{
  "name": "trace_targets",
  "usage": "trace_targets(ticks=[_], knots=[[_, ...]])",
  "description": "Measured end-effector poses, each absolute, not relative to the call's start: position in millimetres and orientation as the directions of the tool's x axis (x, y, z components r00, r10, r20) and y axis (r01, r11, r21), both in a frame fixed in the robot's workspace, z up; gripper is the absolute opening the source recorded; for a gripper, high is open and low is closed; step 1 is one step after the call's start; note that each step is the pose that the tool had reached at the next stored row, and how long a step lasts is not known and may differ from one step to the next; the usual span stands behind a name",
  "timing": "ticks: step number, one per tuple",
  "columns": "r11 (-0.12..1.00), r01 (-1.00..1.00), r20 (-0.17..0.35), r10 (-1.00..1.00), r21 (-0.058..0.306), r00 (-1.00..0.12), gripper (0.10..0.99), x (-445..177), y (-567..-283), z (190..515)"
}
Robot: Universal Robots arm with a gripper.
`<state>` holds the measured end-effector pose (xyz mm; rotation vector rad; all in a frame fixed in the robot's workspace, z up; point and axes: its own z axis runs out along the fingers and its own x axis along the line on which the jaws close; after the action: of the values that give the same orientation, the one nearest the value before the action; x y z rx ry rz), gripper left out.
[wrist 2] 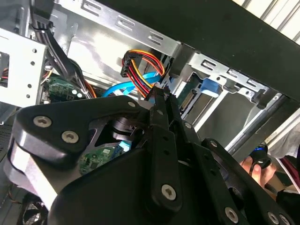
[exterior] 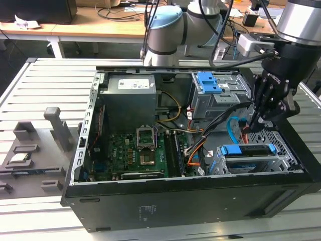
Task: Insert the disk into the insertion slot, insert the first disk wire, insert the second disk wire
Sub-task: 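Insert the first disk wire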
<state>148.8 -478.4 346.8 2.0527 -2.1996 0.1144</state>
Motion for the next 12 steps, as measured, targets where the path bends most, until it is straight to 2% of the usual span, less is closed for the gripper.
trace_targets(ticks=[12], knots=[[0.071,-0.997,0.147,-0.987,0.034,-0.066,0.169,149,-497,347]])
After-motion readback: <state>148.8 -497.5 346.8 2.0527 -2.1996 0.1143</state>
